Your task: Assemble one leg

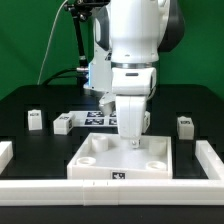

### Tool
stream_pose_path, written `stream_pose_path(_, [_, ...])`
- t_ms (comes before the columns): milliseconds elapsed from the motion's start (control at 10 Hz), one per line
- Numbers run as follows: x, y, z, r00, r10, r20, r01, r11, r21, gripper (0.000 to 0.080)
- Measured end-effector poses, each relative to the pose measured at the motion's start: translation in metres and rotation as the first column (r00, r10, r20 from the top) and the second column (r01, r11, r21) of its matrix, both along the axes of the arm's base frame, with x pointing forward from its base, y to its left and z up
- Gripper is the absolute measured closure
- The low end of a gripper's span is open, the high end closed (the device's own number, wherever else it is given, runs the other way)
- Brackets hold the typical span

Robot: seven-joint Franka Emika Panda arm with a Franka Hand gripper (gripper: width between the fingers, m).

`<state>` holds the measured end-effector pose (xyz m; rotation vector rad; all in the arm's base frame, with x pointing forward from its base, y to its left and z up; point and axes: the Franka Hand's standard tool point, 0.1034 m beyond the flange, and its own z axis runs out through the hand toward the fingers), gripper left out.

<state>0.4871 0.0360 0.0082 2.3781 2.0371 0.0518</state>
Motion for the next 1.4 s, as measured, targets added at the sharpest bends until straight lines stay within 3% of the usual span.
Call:
stream_pose_path(400, [0.008,0.019,0.0,0.996,0.091,-0.002,-0.091,0.996,-0.015,0.0742])
stream_pose_path(800, [0.008,0.017,0.0,0.996,0.085,-0.001,-0.085,0.996,-0.014,0.0741])
stream_pose_path(1100, [0.014,0.044,0.0,0.99,0.144,-0.016,-0.144,0.989,-0.02,0.0741])
stream_pose_path(1400, [0.016,0.046,0.0,0.988,0.153,-0.027,-0.154,0.988,-0.03,0.0741])
